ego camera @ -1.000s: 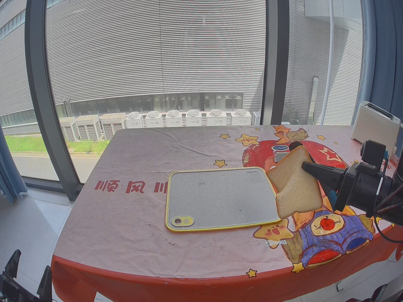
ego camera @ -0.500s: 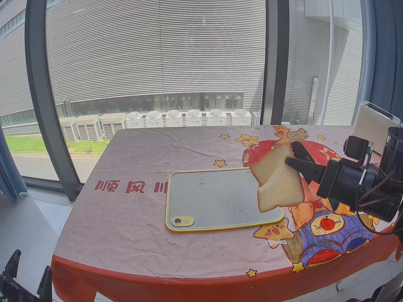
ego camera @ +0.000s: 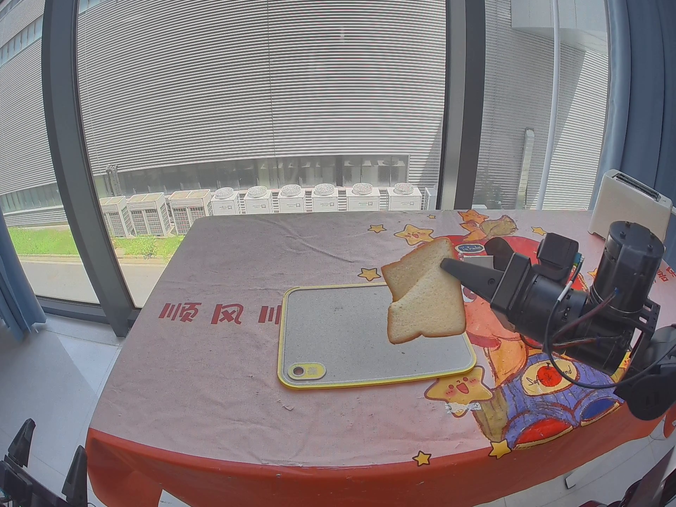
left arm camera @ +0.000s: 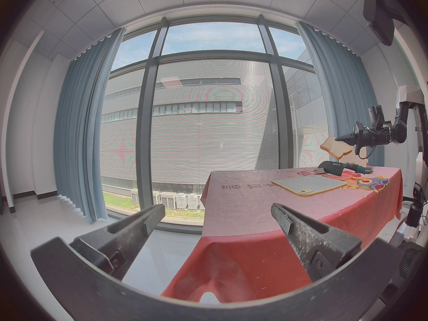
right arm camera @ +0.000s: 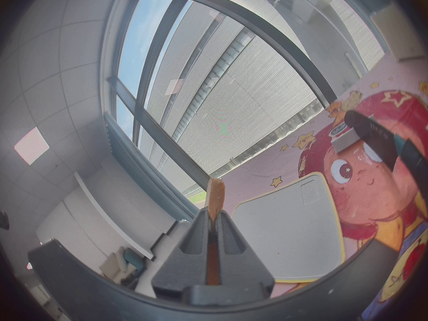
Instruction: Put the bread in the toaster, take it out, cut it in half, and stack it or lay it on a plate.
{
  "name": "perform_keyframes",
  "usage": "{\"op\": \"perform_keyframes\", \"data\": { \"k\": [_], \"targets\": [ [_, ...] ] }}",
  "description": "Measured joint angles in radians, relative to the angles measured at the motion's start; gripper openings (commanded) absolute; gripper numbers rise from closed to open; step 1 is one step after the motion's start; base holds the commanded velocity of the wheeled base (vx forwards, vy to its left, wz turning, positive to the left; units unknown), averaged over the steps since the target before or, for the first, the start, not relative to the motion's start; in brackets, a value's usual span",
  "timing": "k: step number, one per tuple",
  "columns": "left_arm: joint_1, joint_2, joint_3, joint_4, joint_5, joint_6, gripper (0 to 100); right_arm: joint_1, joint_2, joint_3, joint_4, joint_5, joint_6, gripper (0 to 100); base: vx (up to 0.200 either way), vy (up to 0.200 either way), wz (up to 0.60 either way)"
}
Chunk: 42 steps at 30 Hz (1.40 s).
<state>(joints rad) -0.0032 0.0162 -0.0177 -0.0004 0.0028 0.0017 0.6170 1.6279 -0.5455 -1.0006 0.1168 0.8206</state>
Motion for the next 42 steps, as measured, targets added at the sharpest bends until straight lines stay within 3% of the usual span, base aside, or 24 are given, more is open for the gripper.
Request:
{"op": "perform_keyframes", "data": {
  "k": [7, 14, 18, 26, 33, 39, 42],
  "targets": [
    [0.0, 0.0, 0.0, 0.0, 0.0, 0.0, 100, 0.007, 0.074, -0.004, -0.104, 0.004, 0.158, 0, 0.0, 0.0, 0.0],
    [0.0, 0.0, 0.0, 0.0, 0.0, 0.0, 100, 0.016, 0.143, -0.005, -0.232, -0.002, 0.247, 0, 0.0, 0.0, 0.0],
    [0.0, 0.0, 0.0, 0.0, 0.0, 0.0, 100, 0.024, 0.194, -0.002, -0.285, -0.012, 0.28, 0, 0.0, 0.0, 0.0],
    [0.0, 0.0, 0.0, 0.0, 0.0, 0.0, 100, 0.043, 0.212, -0.024, -0.301, -0.028, 0.296, 0, 0.0, 0.0, 0.0],
    [0.0, 0.0, 0.0, 0.0, 0.0, 0.0, 100, 0.067, 0.203, -0.06, -0.288, -0.176, 0.296, 0, 0.0, 0.0, 0.0],
    [0.0, 0.0, 0.0, 0.0, 0.0, 0.0, 100, 0.114, 0.249, -0.077, -0.282, -0.278, 0.295, 0, 0.0, 0.0, 0.0],
    [0.0, 0.0, 0.0, 0.0, 0.0, 0.0, 100, 0.124, 0.274, -0.077, -0.28, -0.305, 0.294, 0, 0.0, 0.0, 0.0]
  ]
}}
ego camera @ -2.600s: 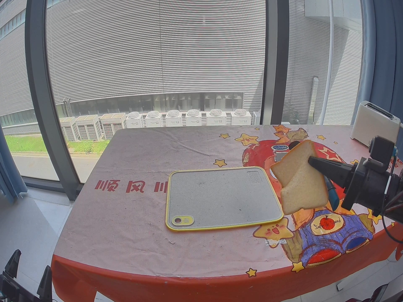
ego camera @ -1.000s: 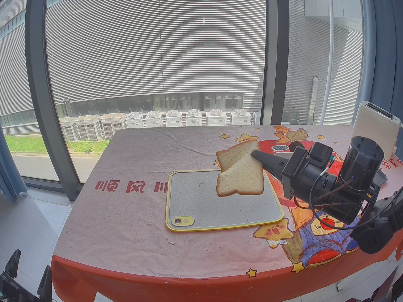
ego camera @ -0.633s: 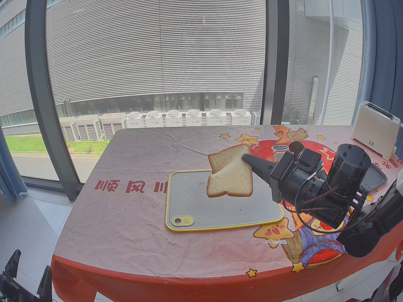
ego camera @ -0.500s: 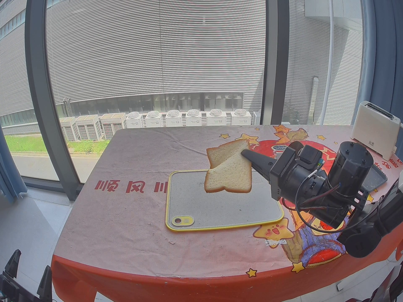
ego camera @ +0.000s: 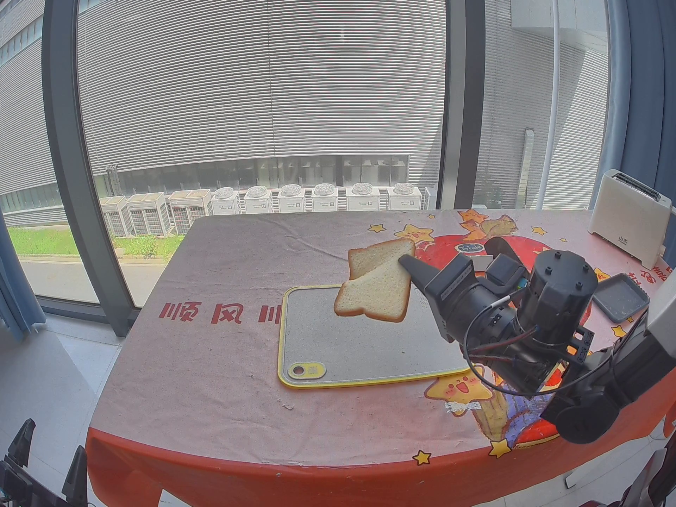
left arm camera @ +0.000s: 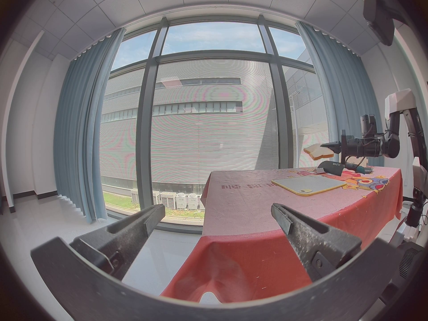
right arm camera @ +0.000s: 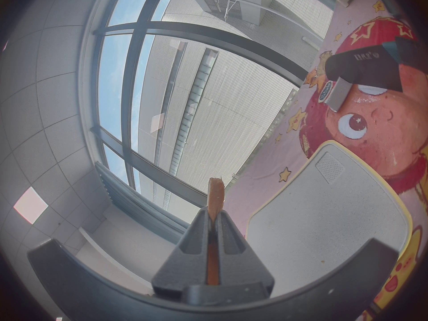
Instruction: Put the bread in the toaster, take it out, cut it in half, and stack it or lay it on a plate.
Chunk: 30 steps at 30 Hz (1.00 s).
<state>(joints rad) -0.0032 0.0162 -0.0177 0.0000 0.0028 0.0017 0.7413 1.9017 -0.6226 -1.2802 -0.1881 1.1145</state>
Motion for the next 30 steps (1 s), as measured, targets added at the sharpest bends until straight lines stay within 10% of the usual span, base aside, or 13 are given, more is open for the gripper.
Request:
{"op": "perform_keyframes", "data": {
  "k": [28, 29, 30],
  "targets": [
    [0.0, 0.0, 0.0, 0.0, 0.0, 0.0, 100, -0.027, 0.149, 0.003, -0.002, -0.06, -0.085, 0, 0.0, 0.0, 0.0],
    [0.0, 0.0, 0.0, 0.0, 0.0, 0.0, 100, -0.028, 0.156, 0.001, -0.002, -0.071, -0.094, 100, 0.0, 0.0, 0.0],
    [0.0, 0.0, 0.0, 0.0, 0.0, 0.0, 100, -0.029, 0.163, -0.003, -0.003, -0.078, -0.1, 100, 0.0, 0.0, 0.0]
  ]
}}
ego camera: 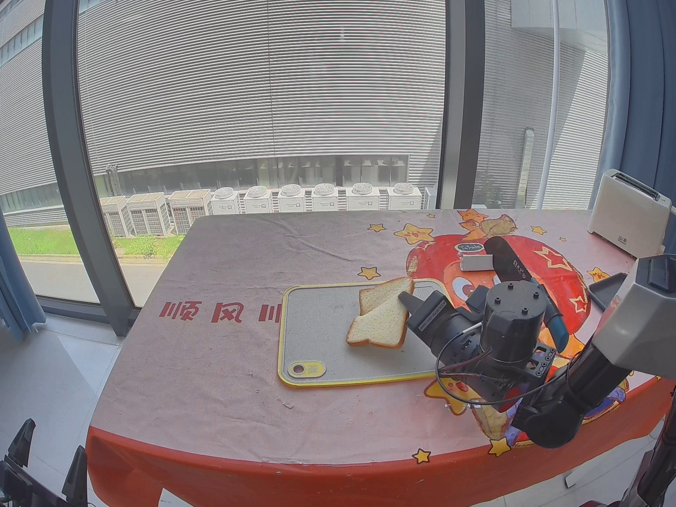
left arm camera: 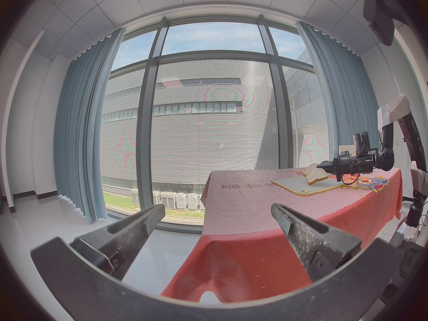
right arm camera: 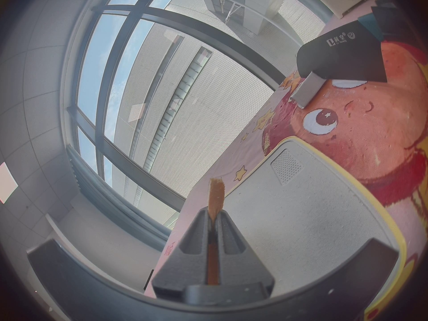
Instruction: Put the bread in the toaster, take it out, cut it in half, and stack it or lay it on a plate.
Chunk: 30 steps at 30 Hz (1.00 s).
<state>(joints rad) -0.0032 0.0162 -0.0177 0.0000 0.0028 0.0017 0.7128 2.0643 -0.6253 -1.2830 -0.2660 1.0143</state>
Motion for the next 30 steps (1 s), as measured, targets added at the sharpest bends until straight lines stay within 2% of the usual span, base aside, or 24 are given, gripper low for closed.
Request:
{"op": "perform_keyframes", "data": {
  "k": [9, 19, 22, 28, 30],
  "targets": [
    [0.0, 0.0, 0.0, 0.0, 0.0, 0.0, 100, 0.011, -0.015, -0.005, 0.034, -0.007, -0.012, 100, 0.0, 0.0, 0.0],
    [0.0, 0.0, 0.0, 0.0, 0.0, 0.0, 100, 0.016, -0.177, -0.048, 0.402, -0.007, -0.04, 100, 0.0, 0.0, 0.0],
    [0.0, 0.0, 0.0, 0.0, 0.0, 0.0, 100, 0.014, -0.221, -0.065, 0.492, -0.003, -0.097, 100, 0.0, 0.0, 0.0],
    [0.0, 0.0, 0.0, 0.0, 0.0, 0.0, 100, -0.018, -0.272, -0.093, 0.532, 0.017, -0.288, 100, 0.0, 0.0, 0.0],
    [0.0, 0.0, 0.0, 0.0, 0.0, 0.0, 100, -0.029, -0.28, -0.113, 0.544, 0.034, -0.328, 100, 0.0, 0.0, 0.0]
  ]
}}
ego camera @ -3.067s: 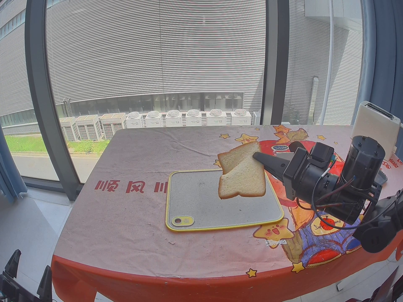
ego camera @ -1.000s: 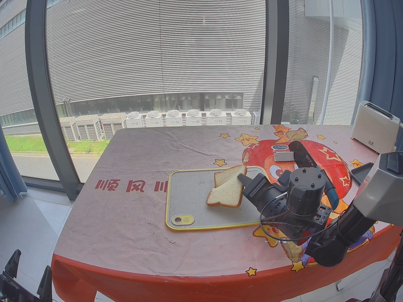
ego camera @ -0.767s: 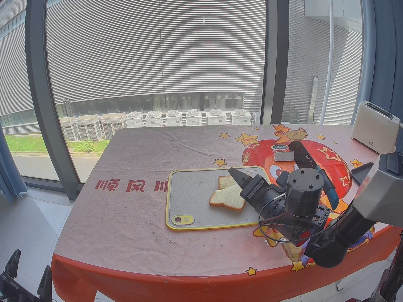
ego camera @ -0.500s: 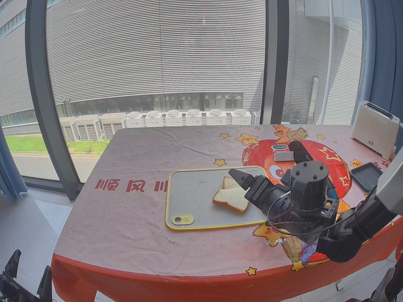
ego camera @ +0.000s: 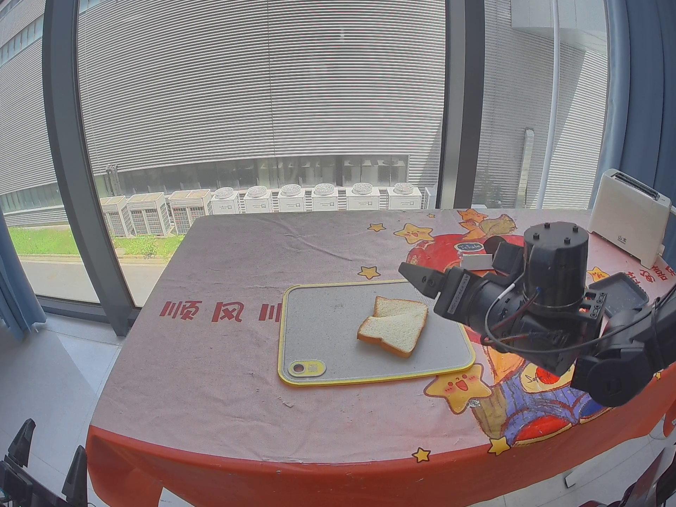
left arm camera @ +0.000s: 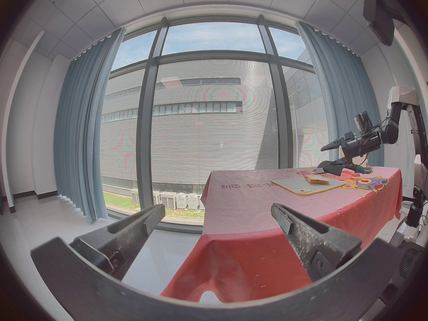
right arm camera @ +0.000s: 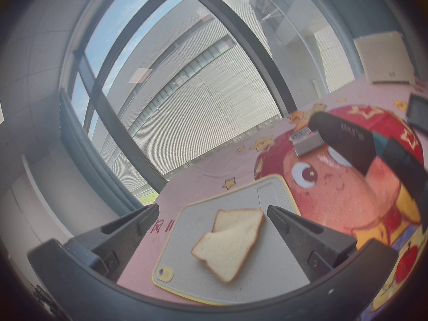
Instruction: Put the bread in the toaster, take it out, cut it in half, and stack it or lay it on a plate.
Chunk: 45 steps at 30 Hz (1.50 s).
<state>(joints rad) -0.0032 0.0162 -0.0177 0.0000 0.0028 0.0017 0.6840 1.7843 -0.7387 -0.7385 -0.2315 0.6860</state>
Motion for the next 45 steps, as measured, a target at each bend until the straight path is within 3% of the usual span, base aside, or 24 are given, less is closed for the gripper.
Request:
{"op": "perform_keyframes", "data": {
  "k": [4, 12, 31, 45],
  "targets": [
    [0.0, 0.0, 0.0, 0.0, 0.0, 0.0, 100, -0.015, -0.007, -0.043, 0.08, 0.027, -0.023, 100, 0.0, 0.0, 0.0],
    [0.0, 0.0, 0.0, 0.0, 0.0, 0.0, 100, -0.01, -0.013, -0.095, 0.314, 0.037, -0.021, 100, 0.0, 0.0, 0.0],
    [0.0, 0.0, 0.0, 0.0, 0.0, 0.0, 100, 0.069, 0.075, -0.112, 0.318, 0.048, 0.005, 100, 0.0, 0.0, 0.0],
    [0.0, 0.0, 0.0, 0.0, 0.0, 0.0, 100, 0.133, 0.119, -0.181, 0.301, 0.066, 0.034, 100, 0.0, 0.0, 0.0]
  ]
}}
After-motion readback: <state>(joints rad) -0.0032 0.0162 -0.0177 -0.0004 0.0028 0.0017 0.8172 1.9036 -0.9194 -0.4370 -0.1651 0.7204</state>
